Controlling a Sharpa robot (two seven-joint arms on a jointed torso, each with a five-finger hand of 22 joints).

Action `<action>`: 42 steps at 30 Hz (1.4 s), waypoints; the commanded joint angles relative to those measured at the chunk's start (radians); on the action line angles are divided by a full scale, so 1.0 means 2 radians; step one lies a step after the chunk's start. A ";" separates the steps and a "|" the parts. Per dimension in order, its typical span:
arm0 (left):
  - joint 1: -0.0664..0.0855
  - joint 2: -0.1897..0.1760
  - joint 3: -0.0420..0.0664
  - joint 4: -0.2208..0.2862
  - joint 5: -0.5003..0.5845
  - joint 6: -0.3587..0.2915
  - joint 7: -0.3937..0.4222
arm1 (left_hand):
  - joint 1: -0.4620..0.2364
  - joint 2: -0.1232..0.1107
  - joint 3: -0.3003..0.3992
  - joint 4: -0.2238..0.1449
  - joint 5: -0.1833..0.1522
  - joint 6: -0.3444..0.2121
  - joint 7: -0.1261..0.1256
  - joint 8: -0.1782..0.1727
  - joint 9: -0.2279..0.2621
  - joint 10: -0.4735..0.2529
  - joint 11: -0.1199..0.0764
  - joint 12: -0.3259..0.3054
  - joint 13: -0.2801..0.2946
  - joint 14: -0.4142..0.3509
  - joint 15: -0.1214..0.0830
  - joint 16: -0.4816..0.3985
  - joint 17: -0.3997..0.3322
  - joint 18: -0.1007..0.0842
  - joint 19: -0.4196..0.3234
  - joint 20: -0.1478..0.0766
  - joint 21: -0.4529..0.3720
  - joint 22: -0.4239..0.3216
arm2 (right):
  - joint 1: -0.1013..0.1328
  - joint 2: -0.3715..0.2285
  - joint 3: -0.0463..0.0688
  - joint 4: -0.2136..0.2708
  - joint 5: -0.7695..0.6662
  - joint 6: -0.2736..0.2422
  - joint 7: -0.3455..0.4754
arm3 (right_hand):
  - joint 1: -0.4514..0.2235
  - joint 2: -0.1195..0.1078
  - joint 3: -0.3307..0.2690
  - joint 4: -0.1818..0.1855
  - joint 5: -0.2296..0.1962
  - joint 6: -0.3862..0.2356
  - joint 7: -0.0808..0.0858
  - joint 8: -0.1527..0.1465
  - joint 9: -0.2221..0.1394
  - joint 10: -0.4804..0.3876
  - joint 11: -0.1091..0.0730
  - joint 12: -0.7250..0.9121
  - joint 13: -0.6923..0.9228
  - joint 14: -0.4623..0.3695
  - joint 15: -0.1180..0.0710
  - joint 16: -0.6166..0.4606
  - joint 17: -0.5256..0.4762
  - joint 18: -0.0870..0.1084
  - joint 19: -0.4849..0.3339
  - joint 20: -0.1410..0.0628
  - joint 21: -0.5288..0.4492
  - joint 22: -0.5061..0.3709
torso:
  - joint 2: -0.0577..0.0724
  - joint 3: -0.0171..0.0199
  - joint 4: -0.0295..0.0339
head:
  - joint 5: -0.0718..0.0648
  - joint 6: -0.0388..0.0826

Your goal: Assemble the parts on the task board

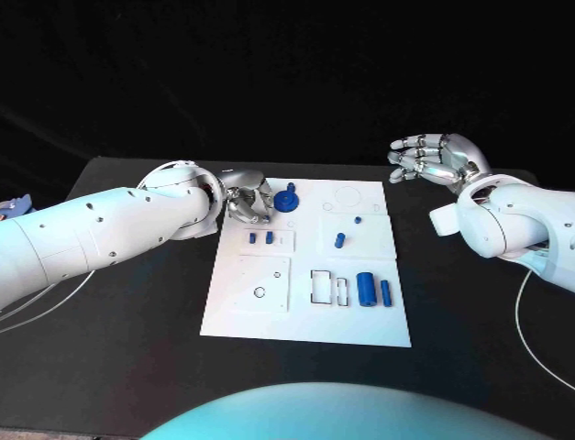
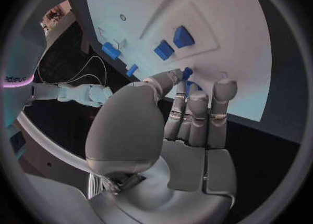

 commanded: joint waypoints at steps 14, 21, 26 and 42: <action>0.000 0.000 0.000 0.000 -0.001 0.017 -0.005 | -0.001 0.008 0.005 0.000 0.001 0.006 0.001 0.003 0.001 0.000 0.001 0.006 0.001 -0.002 -0.002 0.003 -0.001 0.003 -0.001 0.000 -0.001 0.002 | 0.000 0.000 0.000 0.000 -0.002 0.004 0.004 | 0.001 0.003 -0.004 0.001 0.003 -0.003 0.047 0.003 -0.001 -0.004 0.001 0.003 -0.001 0.002 -0.001 -0.002 0.001 0.005 0.005 0.000 -0.004 -0.001 | 0.000 -0.0002 0.0002 | -0.001 0.000; 0.000 -0.001 0.000 -0.002 -0.001 0.017 -0.006 | -0.001 0.009 0.006 0.000 0.002 0.006 0.001 0.003 0.001 0.001 0.001 0.006 0.001 -0.002 -0.002 0.003 -0.001 0.003 -0.001 0.000 -0.001 0.002 | 0.000 0.000 0.000 0.000 -0.002 0.004 0.005 | 0.001 0.003 -0.004 0.001 0.003 -0.003 0.047 0.003 -0.001 -0.004 0.001 0.003 -0.001 0.002 -0.001 -0.002 0.001 0.005 0.005 0.000 -0.004 -0.001 | 0.000 -0.0003 0.0003 | -0.001 0.000; 0.000 -0.001 0.000 -0.002 0.001 0.015 -0.004 | -0.001 0.009 0.006 0.000 0.001 0.006 0.002 0.003 0.001 0.001 0.001 0.006 0.001 -0.003 -0.002 0.003 -0.003 0.003 -0.001 0.000 -0.001 0.002 | 0.000 0.000 0.000 0.000 -0.002 0.004 0.005 | 0.001 0.003 -0.004 0.001 0.003 -0.003 0.047 0.003 -0.001 -0.004 0.001 0.003 -0.001 0.002 -0.001 -0.002 0.001 0.005 0.005 0.000 -0.004 -0.001 | 0.000 -0.0003 0.0003 | 0.000 0.000; 0.000 0.000 0.000 -0.003 0.010 0.012 0.002 | -0.006 0.001 0.008 -0.001 0.001 -0.020 -0.001 -0.021 -0.007 -0.003 0.003 0.011 -0.002 -0.004 0.000 0.005 -0.009 0.003 -0.002 0.002 -0.002 0.000 | 0.000 0.001 0.000 0.000 -0.002 0.004 0.005 | 0.001 0.004 -0.004 0.001 0.003 -0.003 0.047 0.003 -0.001 -0.004 0.001 0.004 -0.001 0.002 -0.001 -0.002 0.001 0.005 0.005 0.000 -0.004 -0.002 | 0.000 -0.0001 0.0003 | -0.001 0.000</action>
